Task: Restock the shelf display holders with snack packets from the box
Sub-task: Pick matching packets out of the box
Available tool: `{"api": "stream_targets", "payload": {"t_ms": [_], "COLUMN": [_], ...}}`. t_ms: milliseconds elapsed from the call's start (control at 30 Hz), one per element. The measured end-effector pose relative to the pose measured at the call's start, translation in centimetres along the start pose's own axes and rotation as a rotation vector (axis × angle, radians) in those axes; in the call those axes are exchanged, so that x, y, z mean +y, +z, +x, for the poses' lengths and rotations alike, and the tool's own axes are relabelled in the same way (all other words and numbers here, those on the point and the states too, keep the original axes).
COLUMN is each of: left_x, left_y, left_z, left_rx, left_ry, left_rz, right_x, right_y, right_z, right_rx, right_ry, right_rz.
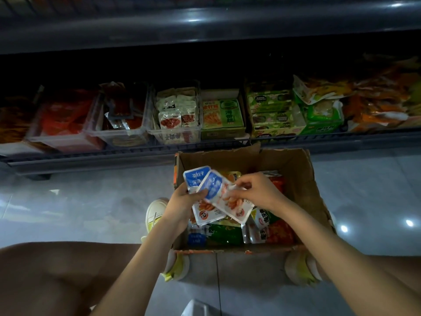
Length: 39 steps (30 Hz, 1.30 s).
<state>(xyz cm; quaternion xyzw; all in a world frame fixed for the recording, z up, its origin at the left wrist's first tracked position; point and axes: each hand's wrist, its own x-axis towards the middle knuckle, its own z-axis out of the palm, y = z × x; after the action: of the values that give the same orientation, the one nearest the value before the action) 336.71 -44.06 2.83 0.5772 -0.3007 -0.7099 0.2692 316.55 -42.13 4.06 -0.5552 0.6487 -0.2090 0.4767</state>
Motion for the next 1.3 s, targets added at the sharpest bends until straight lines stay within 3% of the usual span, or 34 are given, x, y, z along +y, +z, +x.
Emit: {"api": "stream_targets", "payload": {"t_ms": [100, 167, 367, 500, 600, 700, 900, 1000, 1167, 1300], "left_x": [-0.3, -0.6, -1.1, -0.3, -0.3, -0.7, -1.2, -1.2, -0.3, 0.7], "left_y": [0.0, 0.1, -1.7, -5.6, -7.5, -8.1, -9.1, -9.4, -8.6, -7.1], "left_z": [0.2, 0.2, 0.9, 2.3, 3.0, 3.6, 4.8, 5.0, 4.9, 4.1], "left_rx": [0.026, 0.008, 0.197, 0.347, 0.374, 0.371, 0.417, 0.432, 0.425, 0.396], "left_ry": [-0.034, -0.015, 0.089, 0.09, 0.077, 0.057, 0.037, 0.033, 0.055, 0.08], "left_rz": [-0.088, -0.081, -0.001, -0.051, -0.08, -0.109, -0.152, -0.174, -0.169, -0.111], "right_x": [0.0, 0.1, 3.1, 7.3, 8.8, 9.7, 10.2, 10.5, 9.5, 6.6], "right_y": [1.3, 3.3, 7.0, 8.8, 11.5, 14.2, 17.4, 18.4, 15.0, 8.9], "right_z": [-0.6, -0.8, 0.7, 2.3, 3.9, 5.7, 9.0, 9.9, 9.3, 6.7], "right_rx": [0.134, 0.142, 0.145, -0.002, -0.043, 0.027, 0.013, -0.007, 0.061, 0.254], "right_ry": [0.138, 0.189, 0.269, 0.386, 0.478, 0.567, 0.417, 0.434, 0.493, 0.51], "right_rz": [0.391, 0.416, 0.389, 0.286, 0.298, 0.331, 0.027, -0.098, 0.206, 0.522]}}
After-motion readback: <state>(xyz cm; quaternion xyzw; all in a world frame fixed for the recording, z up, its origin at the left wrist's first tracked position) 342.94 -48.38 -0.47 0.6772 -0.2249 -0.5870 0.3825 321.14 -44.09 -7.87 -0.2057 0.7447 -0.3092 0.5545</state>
